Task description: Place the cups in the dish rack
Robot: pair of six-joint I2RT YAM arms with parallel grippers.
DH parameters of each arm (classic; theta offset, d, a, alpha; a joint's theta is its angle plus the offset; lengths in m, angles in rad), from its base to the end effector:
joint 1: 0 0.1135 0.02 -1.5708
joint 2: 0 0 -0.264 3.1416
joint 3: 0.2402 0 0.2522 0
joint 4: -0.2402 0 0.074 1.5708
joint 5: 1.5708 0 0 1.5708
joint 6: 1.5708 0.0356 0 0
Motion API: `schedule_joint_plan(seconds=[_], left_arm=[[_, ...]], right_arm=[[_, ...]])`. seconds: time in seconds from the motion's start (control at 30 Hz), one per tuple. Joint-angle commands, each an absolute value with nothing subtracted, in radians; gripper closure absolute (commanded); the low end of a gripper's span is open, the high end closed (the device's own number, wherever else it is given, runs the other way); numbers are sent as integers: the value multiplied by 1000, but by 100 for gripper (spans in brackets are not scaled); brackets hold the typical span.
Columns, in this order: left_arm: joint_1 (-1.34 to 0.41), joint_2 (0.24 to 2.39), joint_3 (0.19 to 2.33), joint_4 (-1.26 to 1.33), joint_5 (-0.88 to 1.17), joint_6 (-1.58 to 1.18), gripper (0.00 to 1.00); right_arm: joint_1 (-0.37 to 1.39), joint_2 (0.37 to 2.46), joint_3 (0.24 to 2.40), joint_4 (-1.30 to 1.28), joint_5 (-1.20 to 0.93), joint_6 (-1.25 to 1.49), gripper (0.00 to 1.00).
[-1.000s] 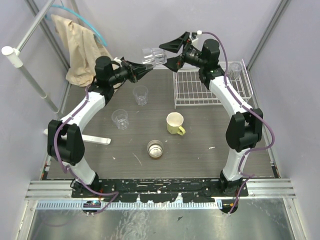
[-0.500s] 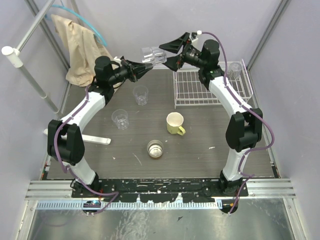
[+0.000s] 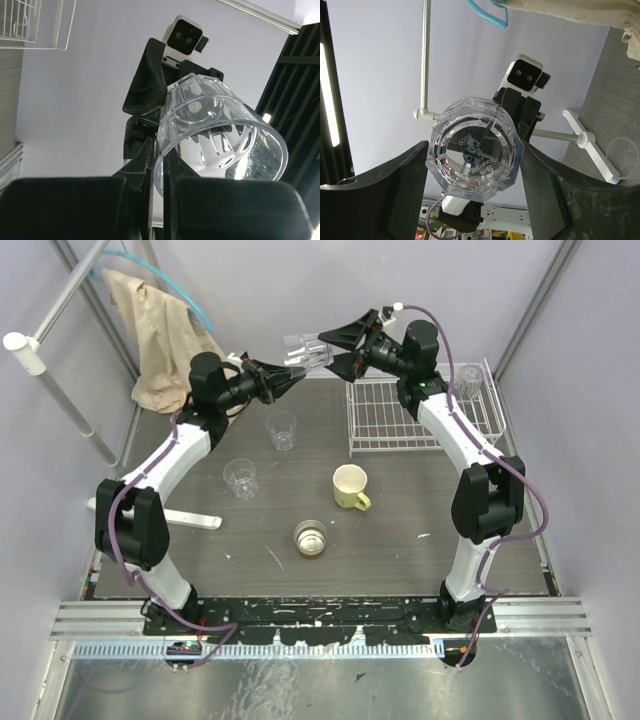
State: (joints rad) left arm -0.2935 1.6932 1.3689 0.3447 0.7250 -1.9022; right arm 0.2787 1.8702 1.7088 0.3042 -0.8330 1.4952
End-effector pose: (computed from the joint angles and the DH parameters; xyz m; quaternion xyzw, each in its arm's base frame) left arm 0.3801 -0.1395 0.3564 -0.2957 0.6363 -0.7076 0.0833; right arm 0.4218 0.1481 0.3995 0.0913 0.6662 0.7031 0.2313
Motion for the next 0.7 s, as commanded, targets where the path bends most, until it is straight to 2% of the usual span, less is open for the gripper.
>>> schedule_joint_plan(seconds=[0.0, 0.07, 0.13, 0.27, 0.47, 0.67], left_arm=[[-292, 1684, 1371, 337, 739, -1860, 82], [-289, 1679, 1371, 308, 736, -1830, 66], [-284, 1672, 1371, 254, 731, -1794, 55], [-266, 1640, 1345, 129, 694, -1723, 40], [-221, 1605, 1276, 20, 669, -1606, 34], [-217, 1670, 1545, -472, 631, -1164, 32]], right_arm=[[283, 1832, 1716, 315, -846, 1457, 65], [281, 1825, 1719, 299, -838, 1443, 69], [277, 1818, 1715, 294, -826, 1435, 70], [257, 1807, 1713, 286, -814, 1424, 71], [142, 1769, 1680, 206, -819, 1350, 71], [-48, 1712, 1637, 13, -836, 1193, 72]])
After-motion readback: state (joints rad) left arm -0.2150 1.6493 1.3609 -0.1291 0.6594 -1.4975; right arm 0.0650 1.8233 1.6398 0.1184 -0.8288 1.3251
